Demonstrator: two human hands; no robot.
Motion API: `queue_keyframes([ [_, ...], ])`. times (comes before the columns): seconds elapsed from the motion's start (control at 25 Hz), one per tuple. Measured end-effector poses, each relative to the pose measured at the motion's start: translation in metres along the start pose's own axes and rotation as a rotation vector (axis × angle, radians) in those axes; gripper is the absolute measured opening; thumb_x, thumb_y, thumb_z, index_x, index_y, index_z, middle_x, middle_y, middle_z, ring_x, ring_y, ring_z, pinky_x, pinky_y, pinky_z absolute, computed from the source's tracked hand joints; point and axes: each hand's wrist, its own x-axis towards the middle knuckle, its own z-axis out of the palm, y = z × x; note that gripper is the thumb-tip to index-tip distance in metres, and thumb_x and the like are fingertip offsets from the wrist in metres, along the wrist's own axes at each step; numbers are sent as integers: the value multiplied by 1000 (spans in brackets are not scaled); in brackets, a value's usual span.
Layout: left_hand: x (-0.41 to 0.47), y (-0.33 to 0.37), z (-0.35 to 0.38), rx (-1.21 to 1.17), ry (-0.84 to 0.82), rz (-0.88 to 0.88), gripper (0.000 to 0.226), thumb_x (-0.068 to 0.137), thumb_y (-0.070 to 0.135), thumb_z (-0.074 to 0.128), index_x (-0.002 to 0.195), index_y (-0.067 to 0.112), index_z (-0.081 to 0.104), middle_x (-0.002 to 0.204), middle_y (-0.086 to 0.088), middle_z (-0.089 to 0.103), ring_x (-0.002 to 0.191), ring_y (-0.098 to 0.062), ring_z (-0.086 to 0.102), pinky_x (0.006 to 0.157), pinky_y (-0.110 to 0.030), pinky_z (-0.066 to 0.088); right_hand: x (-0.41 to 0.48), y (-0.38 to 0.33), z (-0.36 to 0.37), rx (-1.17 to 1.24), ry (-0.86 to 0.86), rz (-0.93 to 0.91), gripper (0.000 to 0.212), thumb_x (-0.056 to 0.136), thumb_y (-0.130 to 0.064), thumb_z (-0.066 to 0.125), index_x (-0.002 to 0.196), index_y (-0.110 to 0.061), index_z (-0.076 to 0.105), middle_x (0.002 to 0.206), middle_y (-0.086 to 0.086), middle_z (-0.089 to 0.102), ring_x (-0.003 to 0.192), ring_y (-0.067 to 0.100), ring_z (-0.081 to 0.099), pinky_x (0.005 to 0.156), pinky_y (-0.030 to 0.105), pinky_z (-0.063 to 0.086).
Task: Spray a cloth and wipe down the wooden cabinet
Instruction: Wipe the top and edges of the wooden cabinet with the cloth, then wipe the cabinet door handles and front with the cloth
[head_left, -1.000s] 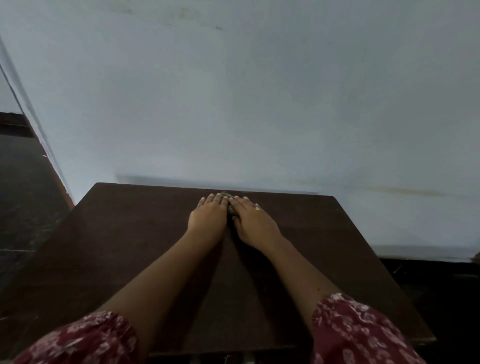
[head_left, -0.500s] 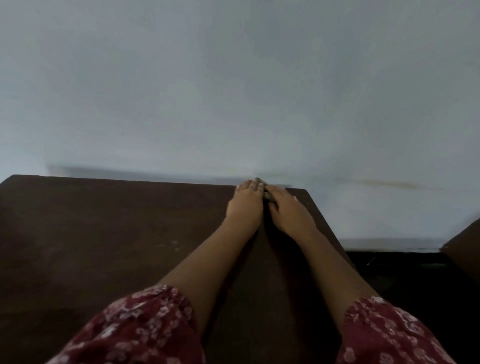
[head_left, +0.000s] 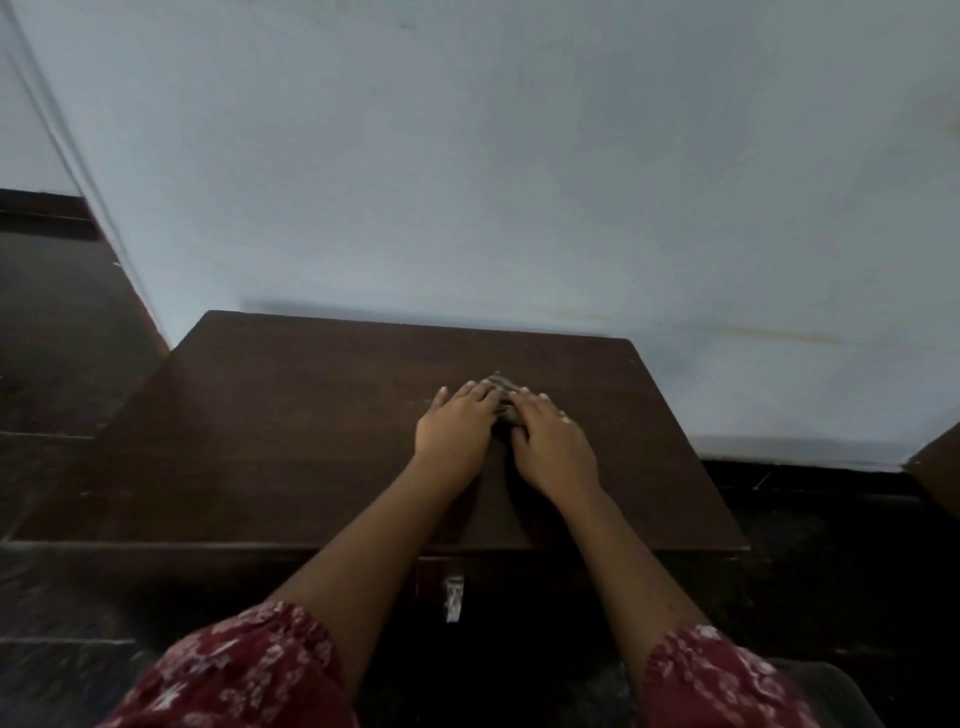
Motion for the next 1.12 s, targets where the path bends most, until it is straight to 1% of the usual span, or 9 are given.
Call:
queue_keyframes([
  [0.2, -92, -54, -29, 61, 9, -154, 51, 99, 14, 31, 148, 22, 23, 159, 6, 18, 147, -11, 16, 120, -37, 8, -45, -87, 25, 33, -59, -153, 49, 95, -20, 37, 143, -14, 32, 154, 5, 31, 143, 22, 24, 116, 36, 20],
  [0.32, -137, -80, -40, 70, 23, -222, 54, 97, 13, 36, 148, 22, 22, 159, 5, 18, 147, -12, 16, 120, -37, 9, -64, -122, 35, 28, -115, -254, 50, 97, -21, 36, 145, -14, 28, 155, 5, 27, 144, 23, 21, 117, 38, 18],
  [0.44, -164, -83, -42, 66, 19, -239, 56, 96, 8, 37, 149, 19, 21, 159, 1, 17, 147, -16, 15, 120, -37, 9, -81, -127, 35, -5, -157, -349, 51, 96, -19, 39, 146, -14, 27, 155, 6, 26, 144, 25, 22, 117, 39, 22],
  [0.56, -170, -67, -39, 3, 24, -218, 52, 96, 7, 36, 147, 14, 27, 158, -4, 21, 147, -20, 17, 119, -37, 10, -94, -116, 26, -58, -188, -389, 53, 96, -18, 41, 146, -16, 24, 156, 5, 25, 144, 24, 22, 114, 38, 25],
  [0.72, -167, -36, -32, 3, -5, -135, 49, 97, 9, 36, 146, 12, 30, 157, -6, 24, 146, -22, 19, 118, -39, 14, -109, -87, 10, -133, -184, -374, 55, 96, -16, 40, 147, -16, 22, 156, 5, 23, 144, 23, 22, 113, 35, 27],
  [0.8, -164, -21, -26, 19, -39, -75, 51, 97, 8, 36, 147, 13, 27, 158, -6, 22, 146, -22, 18, 118, -41, 13, -116, -70, 1, -172, -171, -343, 55, 96, -15, 39, 147, -16, 21, 156, 5, 23, 144, 22, 23, 112, 35, 29],
  [0.96, -150, 1, -13, -10, -120, 18, 57, 96, 6, 36, 149, 15, 18, 160, -3, 14, 148, -20, 11, 119, -42, 9, -131, -45, -16, -284, -147, -222, 53, 96, -12, 38, 146, -15, 23, 156, 6, 25, 141, 25, 28, 108, 40, 33],
  [1.04, -150, 10, -5, -144, -100, 63, 57, 96, 3, 35, 149, 15, 19, 160, -4, 14, 148, -20, 10, 120, -39, 7, -143, -41, -23, -340, -135, -155, 53, 94, -10, 41, 144, -13, 27, 153, 8, 30, 136, 29, 35, 105, 44, 36],
  [1.12, -163, 17, 5, -415, 80, 94, 53, 95, 1, 36, 146, 12, 28, 157, -6, 26, 146, -19, 19, 118, -29, 10, -158, -42, -23, -257, -67, -105, 51, 92, -9, 44, 142, -11, 32, 147, 11, 38, 129, 32, 41, 103, 45, 39],
])
